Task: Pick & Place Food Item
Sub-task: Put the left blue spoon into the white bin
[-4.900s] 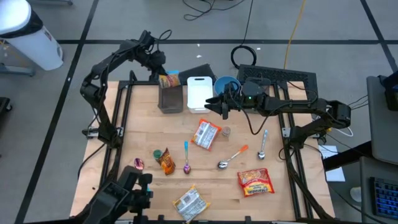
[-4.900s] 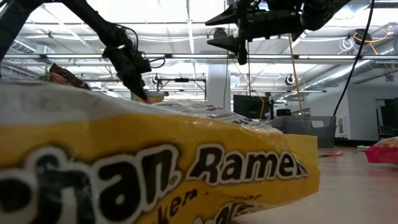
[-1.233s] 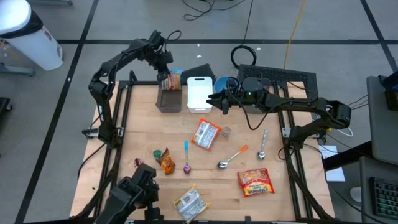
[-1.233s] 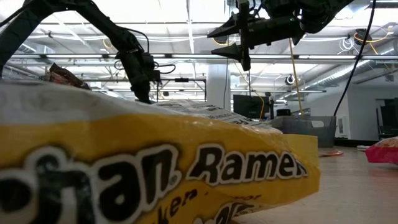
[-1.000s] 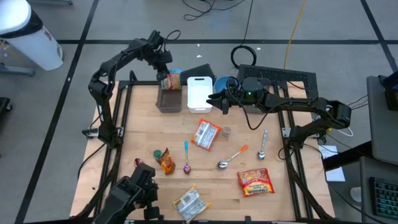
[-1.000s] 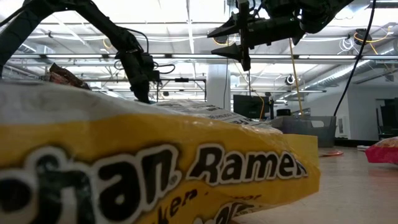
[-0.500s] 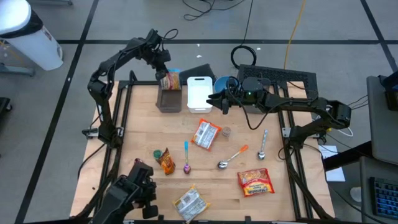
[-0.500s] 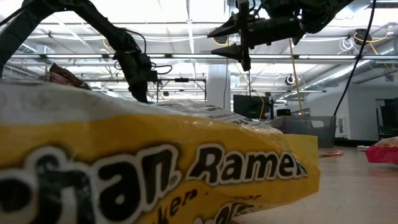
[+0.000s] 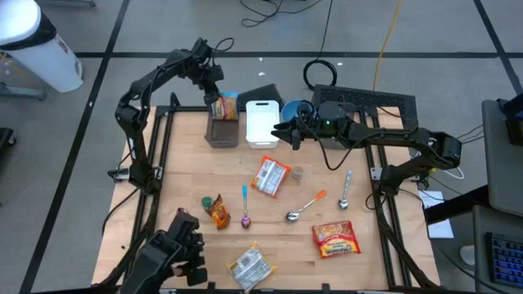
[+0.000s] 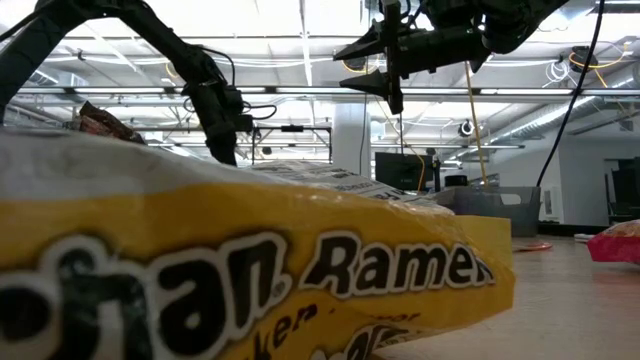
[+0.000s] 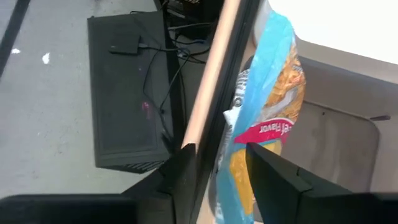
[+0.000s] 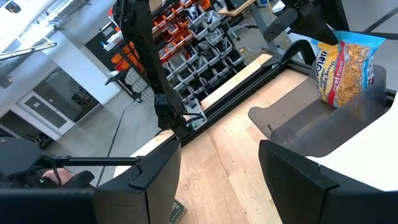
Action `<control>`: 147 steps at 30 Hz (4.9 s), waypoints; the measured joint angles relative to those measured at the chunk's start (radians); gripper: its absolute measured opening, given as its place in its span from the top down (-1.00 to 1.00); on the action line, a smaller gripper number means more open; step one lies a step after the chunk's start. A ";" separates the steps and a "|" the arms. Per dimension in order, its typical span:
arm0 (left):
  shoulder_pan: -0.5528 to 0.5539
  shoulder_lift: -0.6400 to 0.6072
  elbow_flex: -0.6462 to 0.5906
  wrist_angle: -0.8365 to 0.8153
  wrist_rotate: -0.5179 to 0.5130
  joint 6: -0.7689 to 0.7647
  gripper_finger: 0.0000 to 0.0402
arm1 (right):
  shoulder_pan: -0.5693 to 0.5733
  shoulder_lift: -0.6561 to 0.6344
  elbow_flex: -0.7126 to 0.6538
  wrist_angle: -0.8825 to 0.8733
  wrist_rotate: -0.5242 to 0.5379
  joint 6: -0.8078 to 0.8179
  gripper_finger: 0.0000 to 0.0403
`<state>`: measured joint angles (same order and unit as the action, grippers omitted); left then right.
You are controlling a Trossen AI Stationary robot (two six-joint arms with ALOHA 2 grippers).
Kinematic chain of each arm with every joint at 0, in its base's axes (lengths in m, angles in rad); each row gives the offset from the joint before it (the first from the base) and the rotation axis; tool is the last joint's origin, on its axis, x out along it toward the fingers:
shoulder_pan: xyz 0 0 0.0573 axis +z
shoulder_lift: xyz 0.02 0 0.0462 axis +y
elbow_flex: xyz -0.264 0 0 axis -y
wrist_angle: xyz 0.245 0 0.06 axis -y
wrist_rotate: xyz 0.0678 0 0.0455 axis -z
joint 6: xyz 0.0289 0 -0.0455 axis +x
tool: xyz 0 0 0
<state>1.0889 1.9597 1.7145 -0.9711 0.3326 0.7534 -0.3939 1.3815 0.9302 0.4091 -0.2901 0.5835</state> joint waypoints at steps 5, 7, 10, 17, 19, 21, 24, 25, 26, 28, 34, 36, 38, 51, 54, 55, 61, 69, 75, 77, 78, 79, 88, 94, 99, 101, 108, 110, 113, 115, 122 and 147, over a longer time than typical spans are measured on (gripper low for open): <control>0.000 -0.043 0.000 0.045 -0.025 -0.004 0.16 | 0.001 0.000 0.000 0.000 0.000 0.000 -0.05; 0.000 -0.067 0.000 0.059 -0.024 -0.006 0.14 | 0.001 0.000 0.000 0.000 0.000 0.000 -0.05; 0.000 -0.111 0.000 0.066 -0.022 -0.016 0.14 | 0.001 0.000 0.000 0.000 0.000 0.000 -0.05; -0.018 -0.228 0.000 0.063 -0.019 -0.145 0.14 | 0.001 0.000 0.000 0.020 0.000 0.000 -0.05; -0.028 -0.267 0.000 0.064 -0.019 -0.190 0.14 | 0.001 0.000 0.000 0.031 0.000 0.000 -0.05; -0.043 -0.305 0.000 0.063 -0.019 -0.240 0.14 | 0.001 0.000 0.000 0.036 0.001 0.000 -0.05; -0.067 -0.360 0.000 0.063 -0.019 -0.324 0.14 | 0.001 0.000 0.000 0.035 0.002 0.000 -0.05; -0.077 -0.378 0.000 0.064 -0.018 -0.348 0.14 | 0.001 0.000 0.000 0.035 0.003 0.000 -0.05; -0.087 -0.393 0.000 0.064 -0.017 -0.369 0.14 | 0.001 0.000 0.000 0.035 0.003 0.000 -0.05; -0.107 -0.419 0.000 0.063 -0.017 -0.394 0.14 | 0.001 0.000 0.000 0.035 0.003 0.000 -0.05; -0.175 -0.450 0.000 0.064 -0.017 -0.455 0.14 | 0.008 0.000 0.000 0.035 0.001 0.051 -0.05; -0.203 -0.450 0.000 0.061 -0.017 -0.526 0.14 | 0.009 0.000 0.000 0.035 0.000 0.074 -0.05; -0.232 -0.450 0.000 0.041 -0.014 -0.617 0.14 | 0.009 0.000 0.000 0.033 -0.004 0.099 -0.05; -0.452 -0.581 0.000 0.037 0.101 -0.870 0.14 | 0.050 0.000 0.000 -0.072 -0.186 0.112 -0.05; -0.513 -0.649 0.000 0.037 0.056 -0.914 0.14 | 0.092 0.000 0.000 -0.091 -0.186 0.089 -0.05; -0.536 -0.670 0.000 0.037 0.040 -0.929 0.14 | 0.108 0.000 -0.002 -0.092 -0.183 0.076 -0.05; -0.688 -0.782 0.000 0.034 -0.066 -1.029 0.14 | 0.192 -0.001 -0.062 -0.056 -0.148 0.055 -0.05; -0.920 -0.888 -0.011 0.013 -0.298 -1.158 0.14 | 0.260 0.000 -0.208 0.232 0.000 0.093 -0.05; -1.058 -0.954 -0.099 -0.009 -0.487 -1.215 0.14 | 0.261 0.000 -0.324 0.515 0.032 0.181 -0.05; -1.091 -0.980 -0.151 -0.016 -0.515 -1.233 0.14 | 0.258 0.000 -0.358 0.597 0.040 0.204 -0.05; -1.105 -0.993 -0.180 -0.022 -0.522 -1.241 0.14 | 0.257 0.000 -0.374 0.630 0.057 0.215 -0.05; -1.117 -1.006 -0.212 -0.023 -0.527 -1.252 0.14 | 0.257 0.000 -0.385 0.657 0.079 0.225 -0.05; -1.186 -1.163 -0.517 -0.023 -0.504 -1.384 0.14 | 0.255 0.000 -0.401 0.746 0.348 0.197 -0.05; -1.222 -1.281 -0.654 -0.048 -0.412 -1.450 0.14 | 0.222 0.000 -0.401 0.770 0.387 0.212 -0.05; -1.228 -1.359 -0.678 -0.170 -0.363 -1.496 0.14 | 0.205 0.000 -0.401 0.769 0.444 0.253 -0.05; -1.228 -1.379 -0.678 -0.226 -0.352 -1.505 0.14 | 0.204 0.000 -0.401 0.769 0.459 0.252 -0.05; -1.227 -1.399 -0.679 -0.351 -0.307 -1.519 0.14 | 0.225 0.000 -0.401 0.769 0.482 0.250 -0.05; -1.227 -1.394 -0.679 -0.373 -0.307 -1.519 0.14 | 0.241 0.000 -0.401 0.769 0.520 0.242 -0.05; -1.227 -1.380 -0.679 -0.397 -0.305 -1.507 0.14 | 0.265 0.000 -0.401 0.768 0.595 0.228 -0.05; -1.227 -1.370 -0.679 -0.417 -0.306 -1.487 0.14 | 0.278 0.000 -0.401 0.769 0.628 0.215 -0.05; -1.227 -1.321 -0.679 -0.445 -0.307 -1.369 0.14 | 0.328 0.000 -0.401 0.769 0.631 0.211 -0.05; -1.219 -1.140 -1.020 -0.067 0.085 -1.421 0.33 | 0.396 0.000 -0.400 0.768 0.554 0.216 -0.05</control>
<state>-0.1297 0.8192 0.6945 -1.0386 0.4177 -0.6675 0.0025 1.3815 0.5304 1.1770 0.2639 0.7996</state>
